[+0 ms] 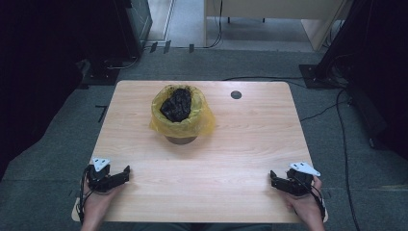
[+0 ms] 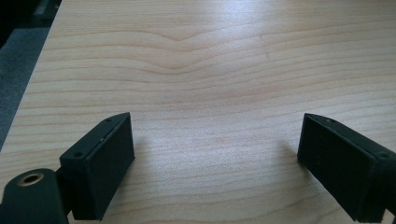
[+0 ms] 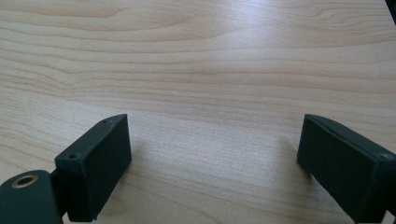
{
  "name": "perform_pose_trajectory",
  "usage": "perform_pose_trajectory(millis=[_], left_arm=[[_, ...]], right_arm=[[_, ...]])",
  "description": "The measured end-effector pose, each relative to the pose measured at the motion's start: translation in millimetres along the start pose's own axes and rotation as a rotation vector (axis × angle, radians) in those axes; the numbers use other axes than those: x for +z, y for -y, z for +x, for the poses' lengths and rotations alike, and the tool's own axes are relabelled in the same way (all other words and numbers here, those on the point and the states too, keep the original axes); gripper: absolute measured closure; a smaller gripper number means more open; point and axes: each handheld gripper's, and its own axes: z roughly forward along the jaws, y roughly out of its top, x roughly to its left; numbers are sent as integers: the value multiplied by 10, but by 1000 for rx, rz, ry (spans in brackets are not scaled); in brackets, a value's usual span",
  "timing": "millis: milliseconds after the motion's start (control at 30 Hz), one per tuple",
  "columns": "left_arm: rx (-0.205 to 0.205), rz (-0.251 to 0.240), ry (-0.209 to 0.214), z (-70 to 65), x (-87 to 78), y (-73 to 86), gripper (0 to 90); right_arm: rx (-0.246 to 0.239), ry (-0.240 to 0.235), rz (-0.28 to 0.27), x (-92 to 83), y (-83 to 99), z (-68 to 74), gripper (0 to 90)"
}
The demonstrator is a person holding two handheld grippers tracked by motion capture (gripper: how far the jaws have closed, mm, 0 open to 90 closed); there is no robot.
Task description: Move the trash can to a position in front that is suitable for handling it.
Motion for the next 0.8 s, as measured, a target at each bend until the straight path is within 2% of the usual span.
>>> perform_pose_trajectory(millis=[167, 267, 333, 367, 400, 433, 467, 533, 667, 733, 800], left_arm=[[13, -4, 9, -12, -9, -3, 141], [6, 3, 11, -34, -9, -32, 152], [-1, -17, 35, -95, -15, -91, 186], [-1, -17, 35, -95, -15, -91, 217], [0, -31, 38, -117, -18, -111, 223], [-2, -40, 39, -140, -18, -132, 223], [-4, -40, 43, -157, -17, -157, 226], [-23, -48, 65, -173, -13, -219, 232], [-55, -79, 83, -203, -12, -365, 262], [-59, -101, 98, -242, 7, -473, 315], [-65, -111, 104, -264, 19, -519, 326]], right_arm=[[-1, -1, -1, -2, 1, -3, 97], [-1, -4, -3, -6, 4, 1, 100], [6, -8, -6, -12, 6, -3, 108], [6, -8, -6, -12, 6, -3, 108], [6, 3, -16, -19, 10, 0, 148], [6, 3, -16, -19, 10, 0, 148], [-1, -10, -15, -24, 13, 4, 148], [-5, -10, -15, -24, 13, 8, 149], [-2, -3, -17, -36, 17, 23, 164], [2, 11, -32, -56, 15, 35, 225], [4, 5, -40, -64, 10, 38, 224]])
